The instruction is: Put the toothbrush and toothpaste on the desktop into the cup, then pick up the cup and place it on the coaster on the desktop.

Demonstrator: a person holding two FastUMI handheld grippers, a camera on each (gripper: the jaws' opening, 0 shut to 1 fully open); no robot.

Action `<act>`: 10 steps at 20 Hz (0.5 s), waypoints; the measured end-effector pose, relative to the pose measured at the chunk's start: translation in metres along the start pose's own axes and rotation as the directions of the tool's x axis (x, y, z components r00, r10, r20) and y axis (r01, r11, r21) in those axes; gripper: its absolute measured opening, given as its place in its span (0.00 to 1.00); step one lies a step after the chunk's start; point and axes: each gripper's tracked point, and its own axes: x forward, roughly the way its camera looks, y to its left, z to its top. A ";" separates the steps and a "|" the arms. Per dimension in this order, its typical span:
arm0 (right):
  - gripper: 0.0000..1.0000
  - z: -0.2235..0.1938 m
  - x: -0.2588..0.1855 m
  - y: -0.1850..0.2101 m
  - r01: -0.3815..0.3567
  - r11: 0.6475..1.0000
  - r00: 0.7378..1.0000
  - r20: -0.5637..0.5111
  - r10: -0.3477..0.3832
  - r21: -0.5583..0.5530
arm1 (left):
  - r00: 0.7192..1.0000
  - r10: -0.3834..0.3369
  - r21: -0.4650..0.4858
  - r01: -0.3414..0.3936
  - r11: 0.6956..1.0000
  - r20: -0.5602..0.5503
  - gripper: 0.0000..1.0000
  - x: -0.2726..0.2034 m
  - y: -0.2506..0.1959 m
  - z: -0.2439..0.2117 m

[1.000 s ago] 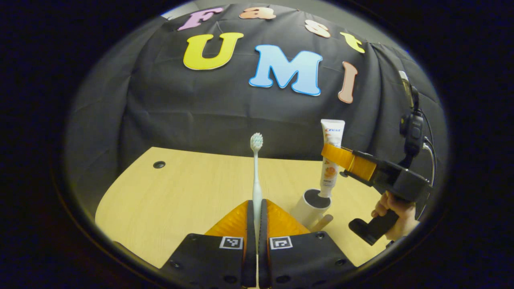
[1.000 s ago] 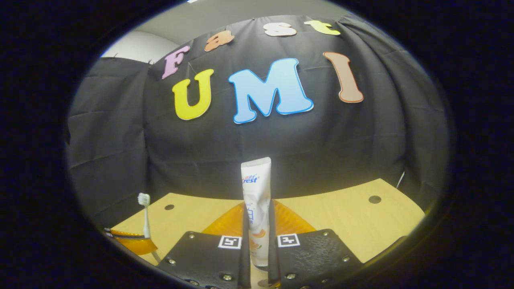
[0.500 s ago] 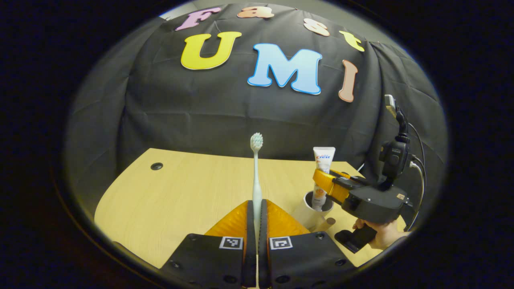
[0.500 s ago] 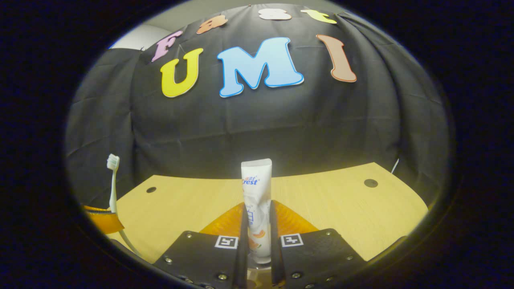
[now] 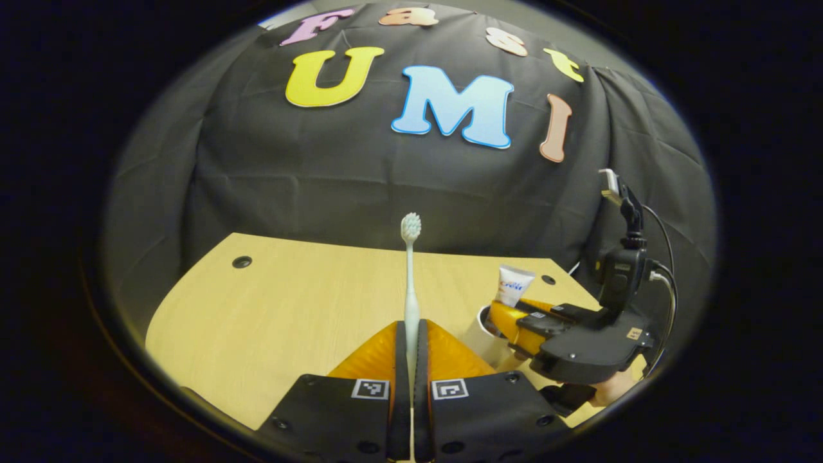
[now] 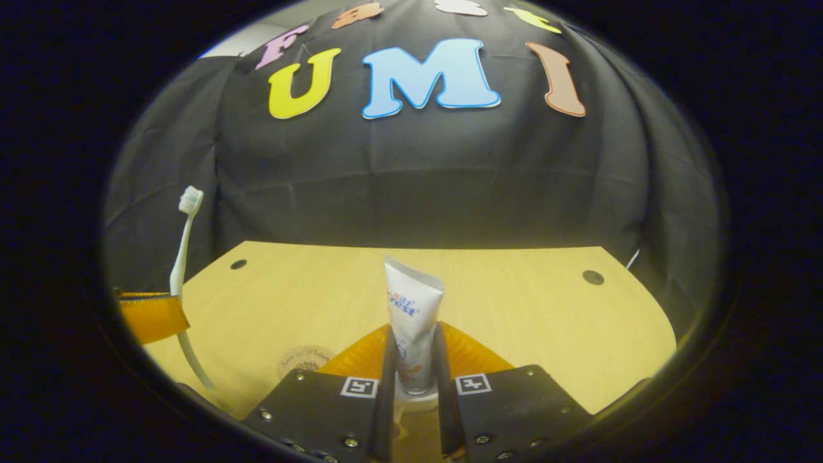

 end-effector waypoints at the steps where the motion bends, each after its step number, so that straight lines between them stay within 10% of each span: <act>1: 0.24 0.000 -0.002 -0.001 -0.001 1.000 1.000 -0.007 0.001 -0.013 | 1.000 -0.003 -0.003 0.003 1.000 0.004 0.10 0.000 -0.001 0.000; 5: 0.32 0.001 -0.006 -0.004 0.011 1.000 1.000 -0.018 -0.011 -0.023 | 0.999 -0.012 -0.025 0.013 1.000 0.041 0.10 0.009 -0.004 0.008; 10: 0.69 0.011 -0.023 -0.001 -0.033 0.999 0.999 -0.006 0.033 -0.015 | 0.993 -0.057 -0.044 0.062 0.997 0.102 0.10 0.027 -0.017 0.020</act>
